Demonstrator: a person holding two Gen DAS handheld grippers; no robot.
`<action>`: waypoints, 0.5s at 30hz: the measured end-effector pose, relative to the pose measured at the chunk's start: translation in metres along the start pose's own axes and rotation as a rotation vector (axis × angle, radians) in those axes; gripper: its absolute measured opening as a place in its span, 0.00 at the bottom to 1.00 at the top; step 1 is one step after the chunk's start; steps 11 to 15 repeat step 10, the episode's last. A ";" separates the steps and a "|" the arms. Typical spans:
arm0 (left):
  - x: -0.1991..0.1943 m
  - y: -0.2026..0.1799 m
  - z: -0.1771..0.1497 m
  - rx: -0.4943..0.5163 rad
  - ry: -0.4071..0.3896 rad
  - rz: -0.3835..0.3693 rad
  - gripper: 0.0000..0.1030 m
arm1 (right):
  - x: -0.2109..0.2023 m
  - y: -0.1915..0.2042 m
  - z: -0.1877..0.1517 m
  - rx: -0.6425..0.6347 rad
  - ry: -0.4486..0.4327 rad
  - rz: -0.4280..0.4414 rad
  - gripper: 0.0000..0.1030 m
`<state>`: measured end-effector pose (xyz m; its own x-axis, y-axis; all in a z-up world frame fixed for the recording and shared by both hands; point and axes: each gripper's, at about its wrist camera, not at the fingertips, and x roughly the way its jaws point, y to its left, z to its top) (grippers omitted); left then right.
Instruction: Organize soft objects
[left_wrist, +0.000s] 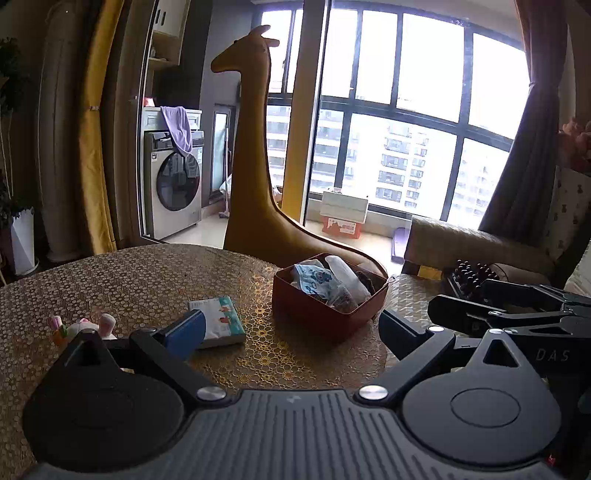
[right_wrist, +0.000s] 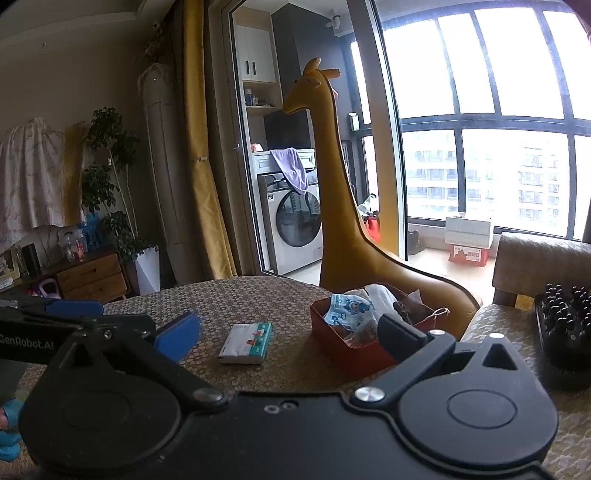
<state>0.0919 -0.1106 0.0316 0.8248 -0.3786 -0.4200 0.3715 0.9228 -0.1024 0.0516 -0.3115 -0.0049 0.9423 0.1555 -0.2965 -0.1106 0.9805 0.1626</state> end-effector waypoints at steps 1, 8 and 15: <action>0.000 0.001 0.000 0.000 0.000 0.002 0.98 | 0.000 0.000 0.000 -0.001 0.001 -0.001 1.00; 0.001 0.005 -0.001 -0.025 0.014 -0.005 0.98 | 0.003 0.001 0.000 0.001 0.009 -0.002 1.00; 0.001 0.007 -0.001 -0.035 0.019 -0.011 0.98 | 0.003 0.001 0.000 0.000 0.010 0.001 1.00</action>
